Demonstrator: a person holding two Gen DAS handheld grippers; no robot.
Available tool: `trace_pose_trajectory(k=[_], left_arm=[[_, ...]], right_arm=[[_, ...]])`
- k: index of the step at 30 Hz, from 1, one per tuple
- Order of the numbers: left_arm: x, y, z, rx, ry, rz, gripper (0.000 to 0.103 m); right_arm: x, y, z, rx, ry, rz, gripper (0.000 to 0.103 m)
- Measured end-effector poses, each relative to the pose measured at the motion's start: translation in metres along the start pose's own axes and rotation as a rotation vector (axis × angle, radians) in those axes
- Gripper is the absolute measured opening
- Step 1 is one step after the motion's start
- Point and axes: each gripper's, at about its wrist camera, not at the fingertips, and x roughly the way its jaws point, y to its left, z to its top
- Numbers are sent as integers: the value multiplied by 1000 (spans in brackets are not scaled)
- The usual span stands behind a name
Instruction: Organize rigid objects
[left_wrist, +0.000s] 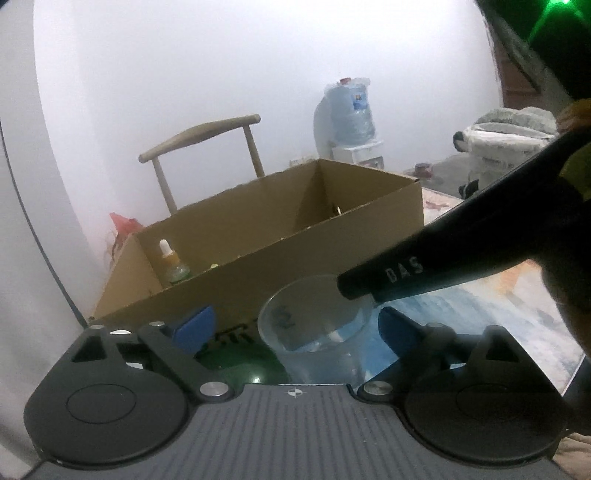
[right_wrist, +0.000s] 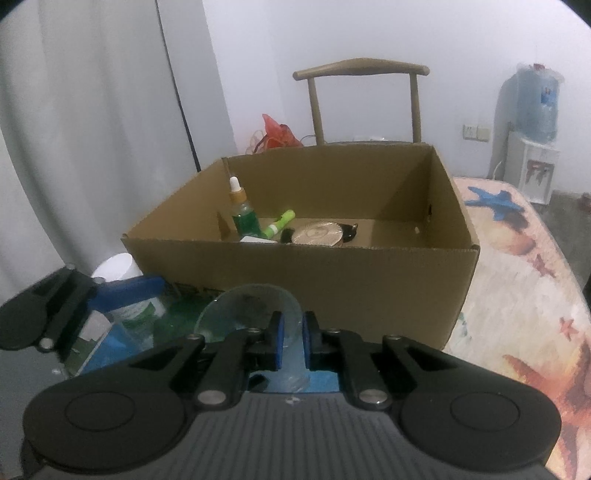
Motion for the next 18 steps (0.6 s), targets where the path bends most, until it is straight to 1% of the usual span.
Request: trace_pose_trajectory(k=[4, 8, 12, 13, 14, 16, 18], left_arm=[[10, 1, 3, 2, 10, -15, 96], [17, 0, 2, 2, 30, -22, 96], [22, -3, 2, 11, 39, -37, 95], [23, -3, 2, 13, 41, -38, 93], [25, -4, 2, 15, 45, -39, 92], [28, -5, 2, 14, 57, -41, 84], [30, -5, 2, 14, 65, -39, 83]], right_arm=[[0, -2, 1, 13, 2, 6, 13], [-5, -4, 3, 51, -5, 41, 14], [-6, -4, 3, 48, -9, 45, 14], [-4, -4, 3, 48, -3, 49, 15], [-3, -4, 2, 45, -8, 49, 17], [0, -4, 2, 42, -2, 34, 23], [4, -7, 2, 52, 9, 34, 23]])
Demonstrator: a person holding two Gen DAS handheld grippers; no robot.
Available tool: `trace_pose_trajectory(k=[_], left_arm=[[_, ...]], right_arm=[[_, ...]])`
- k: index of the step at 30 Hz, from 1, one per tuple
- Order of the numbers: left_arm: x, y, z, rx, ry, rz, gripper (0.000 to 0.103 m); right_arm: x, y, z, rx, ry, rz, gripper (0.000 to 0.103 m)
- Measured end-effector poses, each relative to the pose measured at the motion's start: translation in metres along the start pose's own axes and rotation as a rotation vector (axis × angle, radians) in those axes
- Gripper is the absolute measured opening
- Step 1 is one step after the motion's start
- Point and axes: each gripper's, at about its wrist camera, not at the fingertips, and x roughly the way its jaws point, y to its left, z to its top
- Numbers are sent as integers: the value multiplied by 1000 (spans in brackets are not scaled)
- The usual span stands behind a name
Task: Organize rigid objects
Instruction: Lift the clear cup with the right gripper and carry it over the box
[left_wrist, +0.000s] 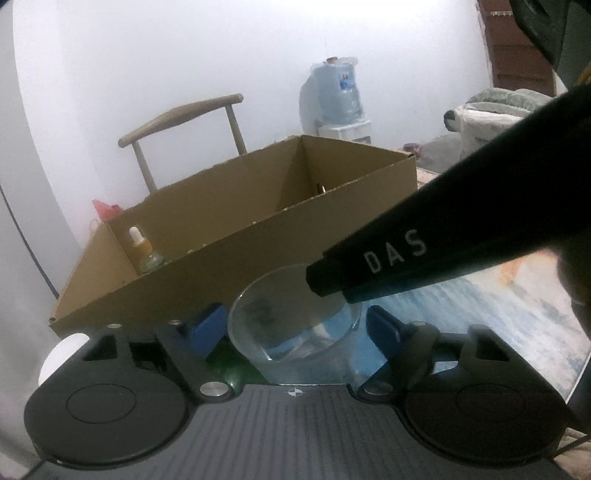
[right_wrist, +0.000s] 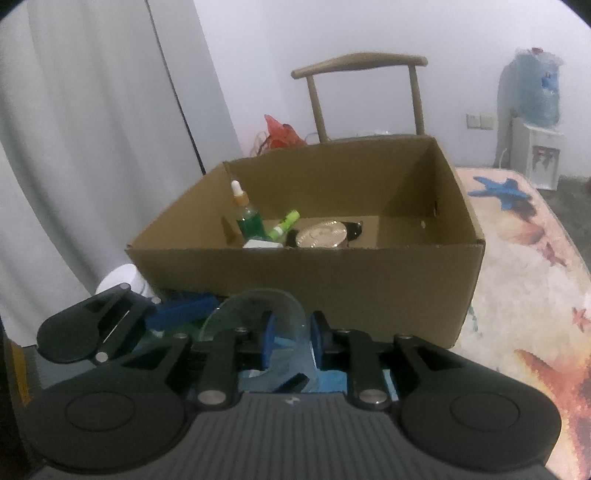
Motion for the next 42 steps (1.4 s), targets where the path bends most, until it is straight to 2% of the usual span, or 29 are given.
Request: trace_pose_trajectory(k=[8, 13, 19, 34, 42], left_arm=[[6, -1, -1, 3, 20, 8, 79], [7, -2, -1, 1, 23, 15, 79], [5, -6, 0, -5, 25, 15, 79], [-4, -36, 8, 7, 20, -94, 79], [-3, -39, 7, 38, 13, -103, 79]], right_arm=[[17, -8, -5, 25, 39, 10, 22], [18, -7, -6, 9, 22, 23, 16], [12, -10, -8, -6, 14, 20, 16], [-24, -32, -17, 2, 5, -45, 15], [-23, -31, -19, -13, 12, -70, 15]])
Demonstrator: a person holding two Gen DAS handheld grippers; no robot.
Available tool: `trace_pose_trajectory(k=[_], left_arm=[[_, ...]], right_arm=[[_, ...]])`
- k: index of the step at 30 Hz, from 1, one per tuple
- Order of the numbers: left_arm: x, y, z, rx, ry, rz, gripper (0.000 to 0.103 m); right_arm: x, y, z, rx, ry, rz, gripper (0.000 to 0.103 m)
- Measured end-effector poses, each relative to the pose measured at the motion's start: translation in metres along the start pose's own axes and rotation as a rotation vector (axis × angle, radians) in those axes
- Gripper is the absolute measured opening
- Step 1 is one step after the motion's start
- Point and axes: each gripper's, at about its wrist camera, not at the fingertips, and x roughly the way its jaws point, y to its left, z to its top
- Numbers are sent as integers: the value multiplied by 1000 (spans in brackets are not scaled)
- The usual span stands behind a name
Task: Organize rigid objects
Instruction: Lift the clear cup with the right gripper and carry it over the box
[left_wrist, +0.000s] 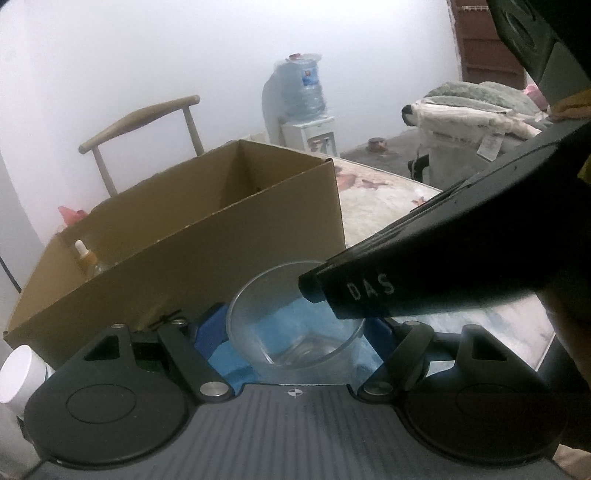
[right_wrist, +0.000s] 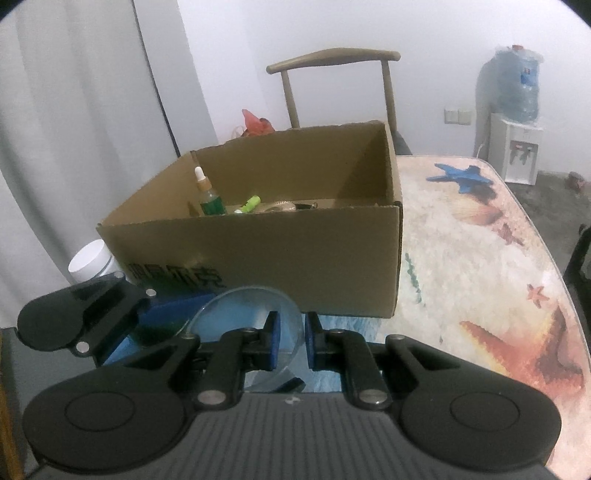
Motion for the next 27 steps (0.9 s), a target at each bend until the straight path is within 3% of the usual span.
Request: trace_pose_trajectory(k=[17, 27], left_arm=[[-1, 10, -2, -66, 5, -35, 78], [-66, 28, 22, -103, -90, 1, 77]], right_arm=[[2, 9, 2, -46, 17, -11, 15], [-45, 46, 27, -206, -71, 31, 16]])
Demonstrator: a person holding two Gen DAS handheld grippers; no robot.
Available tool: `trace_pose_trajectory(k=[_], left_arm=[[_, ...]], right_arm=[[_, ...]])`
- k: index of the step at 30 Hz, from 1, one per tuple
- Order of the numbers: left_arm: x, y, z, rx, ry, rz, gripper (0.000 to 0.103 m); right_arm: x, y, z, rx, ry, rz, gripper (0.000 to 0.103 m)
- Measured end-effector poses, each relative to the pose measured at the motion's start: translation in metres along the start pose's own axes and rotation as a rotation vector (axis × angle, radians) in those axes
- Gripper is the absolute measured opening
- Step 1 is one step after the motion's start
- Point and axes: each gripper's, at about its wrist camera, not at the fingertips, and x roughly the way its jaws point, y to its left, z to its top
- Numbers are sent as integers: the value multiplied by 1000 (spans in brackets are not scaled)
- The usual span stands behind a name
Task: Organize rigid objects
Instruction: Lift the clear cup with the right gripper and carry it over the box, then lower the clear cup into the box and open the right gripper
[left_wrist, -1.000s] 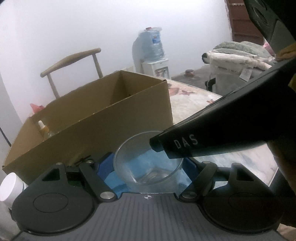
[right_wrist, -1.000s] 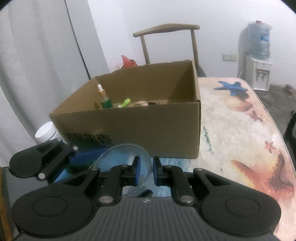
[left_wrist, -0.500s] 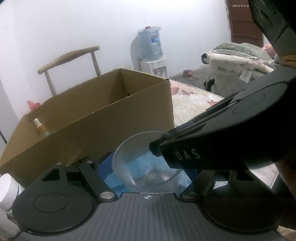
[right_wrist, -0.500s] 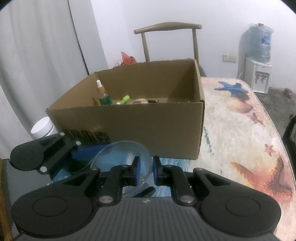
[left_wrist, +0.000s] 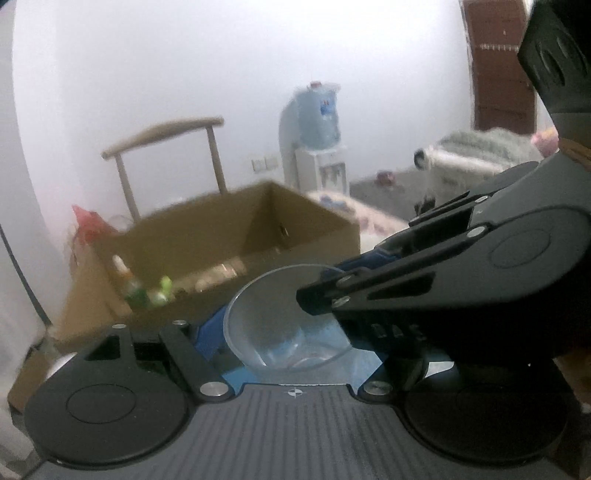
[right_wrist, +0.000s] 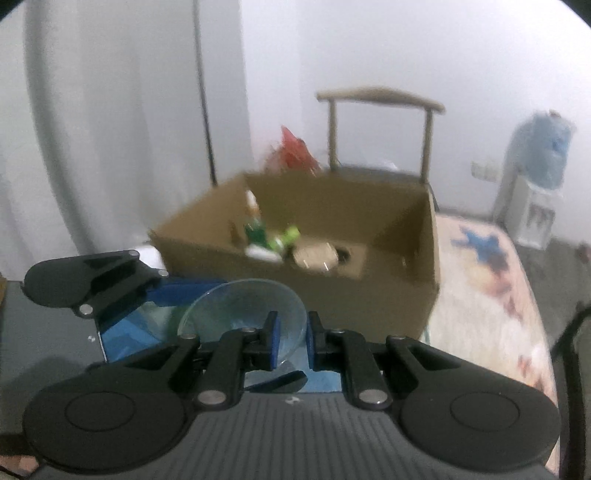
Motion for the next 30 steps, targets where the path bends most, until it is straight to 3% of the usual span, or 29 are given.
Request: trace_pose_trajectory(k=[7, 13, 21, 25, 30], left_arm=[[-32, 11, 39, 14, -112, 31, 77], [-2, 31, 75, -37, -138, 22, 77], [103, 60, 103, -193, 7, -56, 77], [153, 71, 104, -259, 101, -67, 77], [191, 81, 104, -291, 177, -51, 77]], right_arm=[[-35, 8, 46, -92, -97, 44, 16], [-15, -15, 96, -120, -71, 58, 16], [80, -76, 147, -102, 152, 41, 16], [131, -101, 151, -94, 252, 48, 16], [170, -114, 153, -154, 301, 42, 16]])
